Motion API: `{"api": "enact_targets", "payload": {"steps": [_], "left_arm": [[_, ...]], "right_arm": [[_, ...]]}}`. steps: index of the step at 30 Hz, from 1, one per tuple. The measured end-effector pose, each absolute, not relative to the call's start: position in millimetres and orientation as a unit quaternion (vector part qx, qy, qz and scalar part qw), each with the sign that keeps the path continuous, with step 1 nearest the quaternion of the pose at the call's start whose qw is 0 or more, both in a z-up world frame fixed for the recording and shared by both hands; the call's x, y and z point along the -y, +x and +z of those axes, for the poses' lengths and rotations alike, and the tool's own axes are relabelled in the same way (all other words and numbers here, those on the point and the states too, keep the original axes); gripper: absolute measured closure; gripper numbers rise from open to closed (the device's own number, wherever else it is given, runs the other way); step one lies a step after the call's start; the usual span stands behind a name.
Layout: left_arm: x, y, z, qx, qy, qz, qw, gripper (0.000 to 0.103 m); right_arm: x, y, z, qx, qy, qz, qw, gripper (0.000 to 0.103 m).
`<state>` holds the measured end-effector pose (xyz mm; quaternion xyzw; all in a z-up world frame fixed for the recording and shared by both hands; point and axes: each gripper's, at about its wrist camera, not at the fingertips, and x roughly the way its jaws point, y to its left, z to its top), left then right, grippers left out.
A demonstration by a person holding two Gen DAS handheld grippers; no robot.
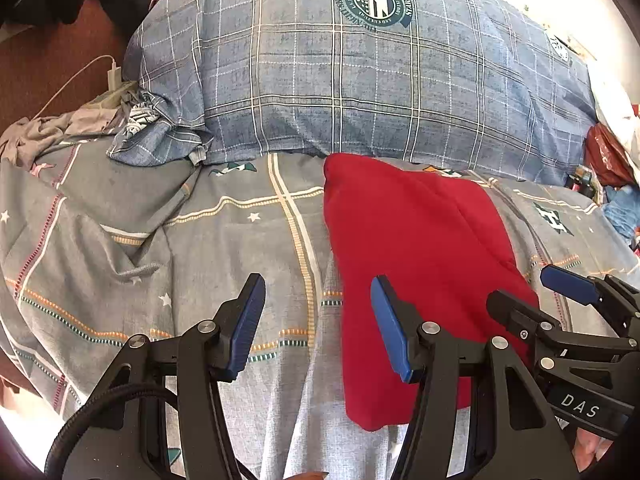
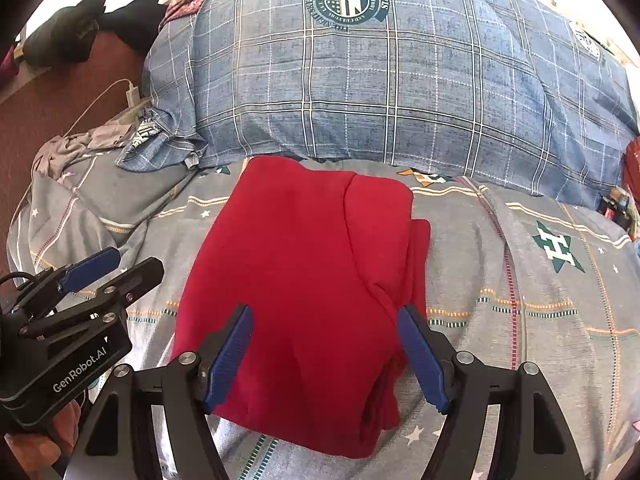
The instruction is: Fold small clothes
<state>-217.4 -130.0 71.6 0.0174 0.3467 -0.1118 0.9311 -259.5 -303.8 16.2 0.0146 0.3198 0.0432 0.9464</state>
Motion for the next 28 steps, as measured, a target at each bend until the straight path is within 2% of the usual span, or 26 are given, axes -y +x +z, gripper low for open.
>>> {"api": "enact_targets", "payload": {"steps": [28], "left_arm": [[129.0,-203.1,66.5,-0.352,0.002,-0.115,0.929,0.048]], "right_arm": [[303.0,-245.9,9.1,-0.334,0.017,0.048,0.941,0.031]]}}
